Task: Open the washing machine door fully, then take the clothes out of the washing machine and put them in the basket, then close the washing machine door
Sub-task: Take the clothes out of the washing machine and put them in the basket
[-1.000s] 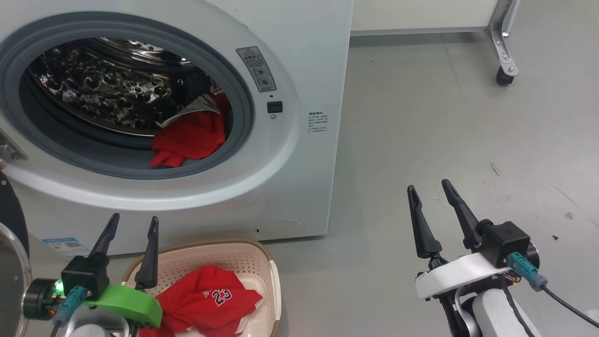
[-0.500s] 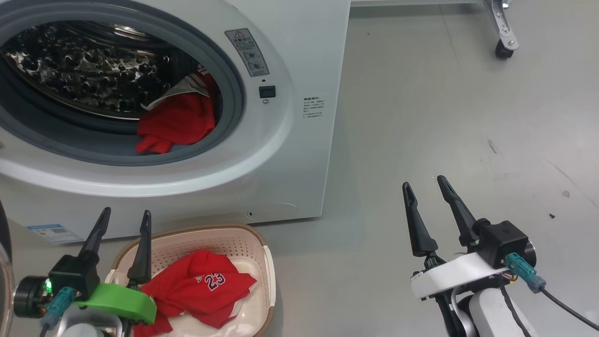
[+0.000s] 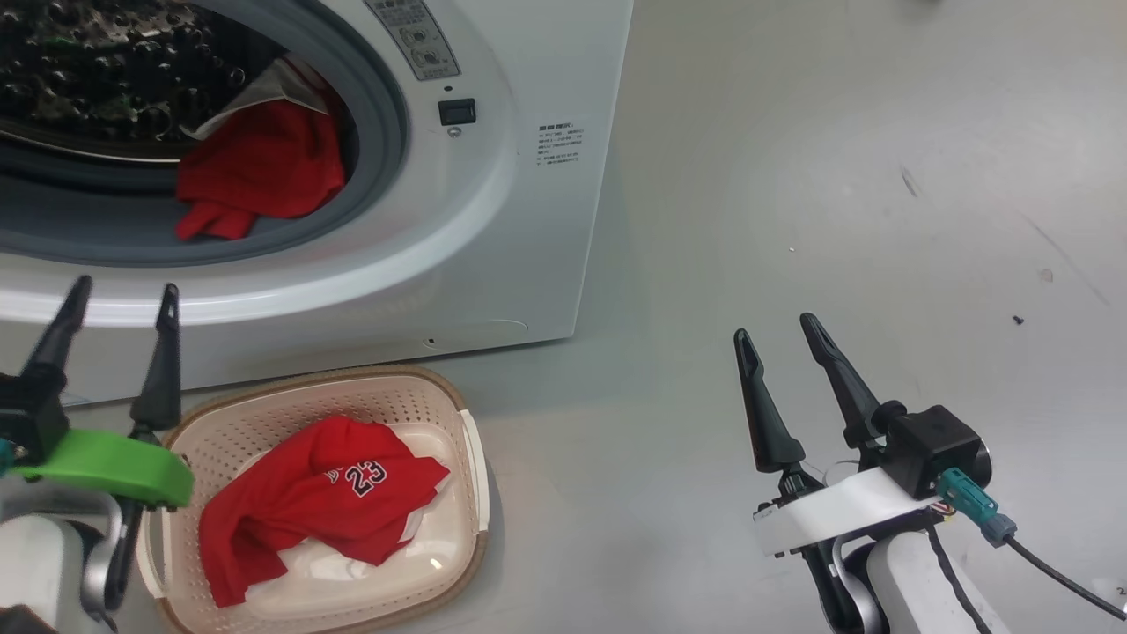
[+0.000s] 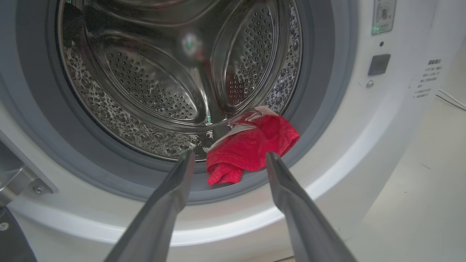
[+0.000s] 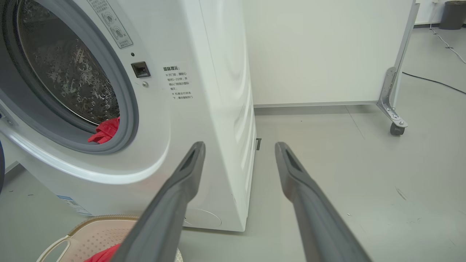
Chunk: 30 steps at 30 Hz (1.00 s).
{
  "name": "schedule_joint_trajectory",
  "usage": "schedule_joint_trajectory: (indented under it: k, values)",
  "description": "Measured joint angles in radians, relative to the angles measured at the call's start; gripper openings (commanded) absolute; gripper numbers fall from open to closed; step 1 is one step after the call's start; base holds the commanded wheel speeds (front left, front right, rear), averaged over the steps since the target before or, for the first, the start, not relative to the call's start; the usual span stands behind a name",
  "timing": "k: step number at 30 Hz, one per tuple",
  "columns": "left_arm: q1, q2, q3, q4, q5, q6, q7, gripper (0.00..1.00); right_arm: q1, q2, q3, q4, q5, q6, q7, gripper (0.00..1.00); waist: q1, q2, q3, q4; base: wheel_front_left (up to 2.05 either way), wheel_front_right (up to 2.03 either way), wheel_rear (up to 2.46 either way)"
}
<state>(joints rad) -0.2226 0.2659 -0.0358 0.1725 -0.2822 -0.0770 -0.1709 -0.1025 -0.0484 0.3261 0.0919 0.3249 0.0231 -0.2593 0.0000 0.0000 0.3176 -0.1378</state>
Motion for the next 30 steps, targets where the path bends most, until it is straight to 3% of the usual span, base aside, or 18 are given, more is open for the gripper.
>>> schedule_joint_trajectory:
  k: [10, 30]
  values:
    - [-0.147, 0.096, 0.039, -0.025, -0.011, -0.016, 0.090, 1.00, -0.063, 0.000, 0.019, -0.036, 0.011, -0.014, 0.000, 1.00, 0.0000, 0.0000, 0.097, -0.055, 0.00, 0.00, 0.00]
    - [-0.374, 0.189, 0.029, 0.122, -0.071, -0.034, 0.328, 1.00, -0.116, 0.000, 0.067, -0.071, 0.045, -0.047, 0.000, 1.00, 0.0000, 0.0000, 0.248, -0.179, 0.00, 0.00, 0.00]
